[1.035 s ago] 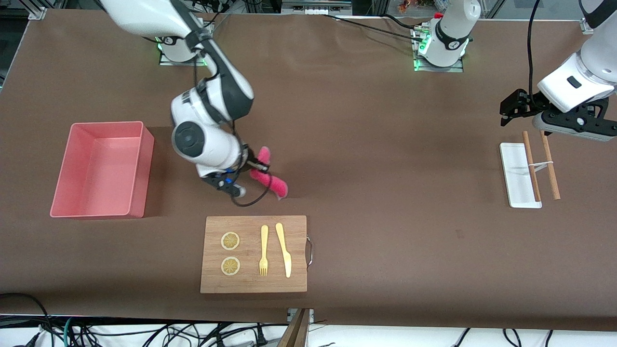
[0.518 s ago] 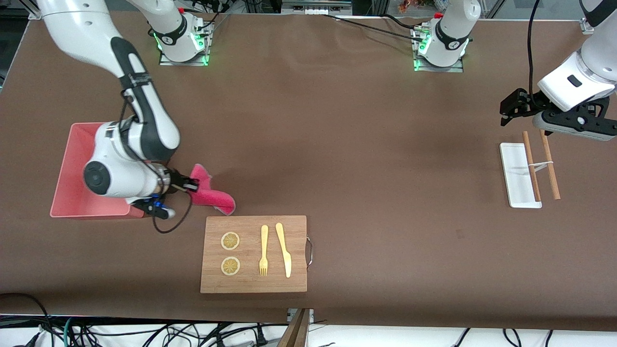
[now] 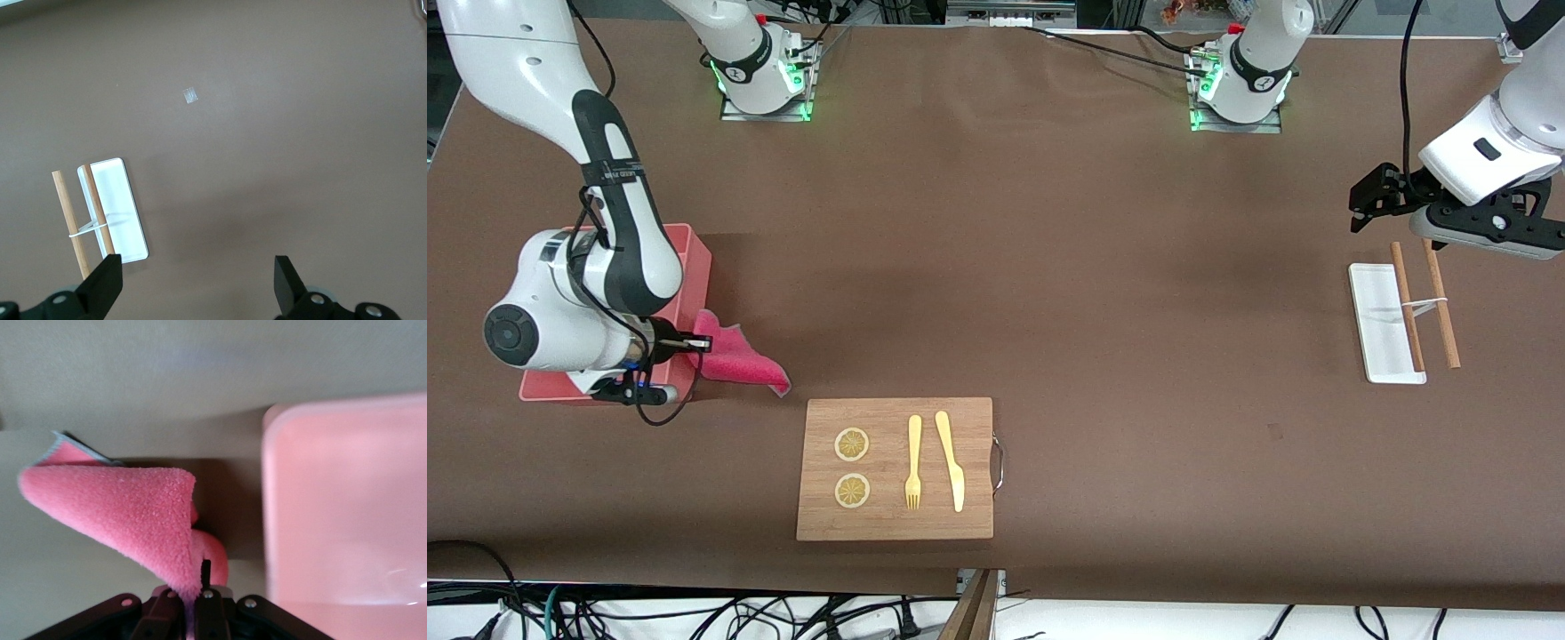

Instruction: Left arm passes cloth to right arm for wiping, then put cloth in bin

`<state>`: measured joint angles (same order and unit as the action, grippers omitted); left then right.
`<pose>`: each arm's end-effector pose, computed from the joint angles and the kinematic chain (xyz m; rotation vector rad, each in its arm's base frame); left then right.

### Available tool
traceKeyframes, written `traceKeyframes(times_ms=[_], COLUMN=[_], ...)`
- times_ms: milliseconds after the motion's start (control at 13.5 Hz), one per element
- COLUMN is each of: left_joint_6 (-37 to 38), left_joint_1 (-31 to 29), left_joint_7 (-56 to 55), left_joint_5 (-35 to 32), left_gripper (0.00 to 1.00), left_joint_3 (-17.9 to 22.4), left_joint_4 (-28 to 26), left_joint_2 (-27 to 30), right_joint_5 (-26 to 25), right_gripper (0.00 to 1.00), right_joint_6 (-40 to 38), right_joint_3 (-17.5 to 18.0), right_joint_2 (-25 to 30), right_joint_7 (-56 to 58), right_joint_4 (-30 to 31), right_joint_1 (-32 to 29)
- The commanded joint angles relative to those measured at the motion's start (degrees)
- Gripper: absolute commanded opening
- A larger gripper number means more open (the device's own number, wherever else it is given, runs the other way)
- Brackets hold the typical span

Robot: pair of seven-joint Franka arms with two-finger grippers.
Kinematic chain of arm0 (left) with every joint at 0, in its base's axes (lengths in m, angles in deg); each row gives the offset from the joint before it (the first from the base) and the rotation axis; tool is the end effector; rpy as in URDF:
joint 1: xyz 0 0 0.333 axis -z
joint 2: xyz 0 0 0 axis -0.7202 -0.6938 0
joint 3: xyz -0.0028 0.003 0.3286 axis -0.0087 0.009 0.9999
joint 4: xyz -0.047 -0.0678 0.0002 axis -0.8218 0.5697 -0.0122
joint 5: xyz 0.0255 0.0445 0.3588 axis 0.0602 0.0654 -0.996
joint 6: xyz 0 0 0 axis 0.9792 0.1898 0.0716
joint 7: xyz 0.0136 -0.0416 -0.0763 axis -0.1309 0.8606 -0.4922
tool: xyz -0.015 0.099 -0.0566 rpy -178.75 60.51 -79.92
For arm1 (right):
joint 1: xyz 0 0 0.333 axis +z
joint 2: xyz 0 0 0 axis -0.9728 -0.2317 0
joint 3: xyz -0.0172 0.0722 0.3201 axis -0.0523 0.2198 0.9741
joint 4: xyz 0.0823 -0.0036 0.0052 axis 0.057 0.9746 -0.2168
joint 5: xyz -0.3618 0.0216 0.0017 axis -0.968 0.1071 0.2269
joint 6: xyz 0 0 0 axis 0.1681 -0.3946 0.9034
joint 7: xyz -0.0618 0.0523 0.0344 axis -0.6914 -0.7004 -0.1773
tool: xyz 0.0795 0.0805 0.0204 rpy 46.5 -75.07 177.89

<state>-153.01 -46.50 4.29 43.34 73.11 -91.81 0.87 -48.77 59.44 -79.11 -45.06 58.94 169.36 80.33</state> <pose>0.5192 -0.0427 0.5979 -3.0746 0.3682 -0.0029 0.6325 -0.0051 0.2824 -3.0704 0.0369 0.3338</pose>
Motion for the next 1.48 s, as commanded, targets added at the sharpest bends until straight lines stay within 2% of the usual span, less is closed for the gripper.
traceKeyframes(times_ms=[0, 222, 518, 739, 1109, 1405], left_joint_6=[1.38, 1.38, 1.38, 1.38, 1.38, 1.47], left_joint_1=[-0.01, 0.08, 0.08, 0.08, 0.26, 0.26], left_joint_7=[0.66, 0.66, 0.66, 0.66, 0.57, 0.57], left_joint_5=[0.51, 0.51, 0.51, 0.51, 0.51, 0.51], left_gripper=[1.00, 1.00, 1.00, 1.00, 1.00, 1.00], left_joint_3=[-0.07, -0.07, -0.07, -0.07, -0.07, -0.07], left_joint_4=[1.64, 1.55, 1.64, 1.55, 1.64, 1.64], left_joint_2=[-0.53, -0.53, -0.53, -0.45, -0.45, -0.53], right_joint_5=[-2.37, -3.17, -3.34, -4.22, -6.24, -8.62], right_gripper=[0.00, 0.00, 0.00, 0.00, 0.00, 0.00], right_joint_6=[-2.84, -4.79, -12.42, -15.77, -13.50, -3.58], right_joint_3=[-1.41, -2.20, -2.20, -2.73, -4.31, -4.05], right_joint_2=[4.83, 8.61, 15.46, 18.11, 19.17, 22.24], right_joint_7=[4.02, 4.29, 4.64, 5.96, 8.60, 11.76], right_joint_4=[0.67, 0.76, 0.93, 1.37, 5.06, 14.46], right_joint_1=[-0.03, -1.17, -3.63, -5.39, -6.10, -6.10])
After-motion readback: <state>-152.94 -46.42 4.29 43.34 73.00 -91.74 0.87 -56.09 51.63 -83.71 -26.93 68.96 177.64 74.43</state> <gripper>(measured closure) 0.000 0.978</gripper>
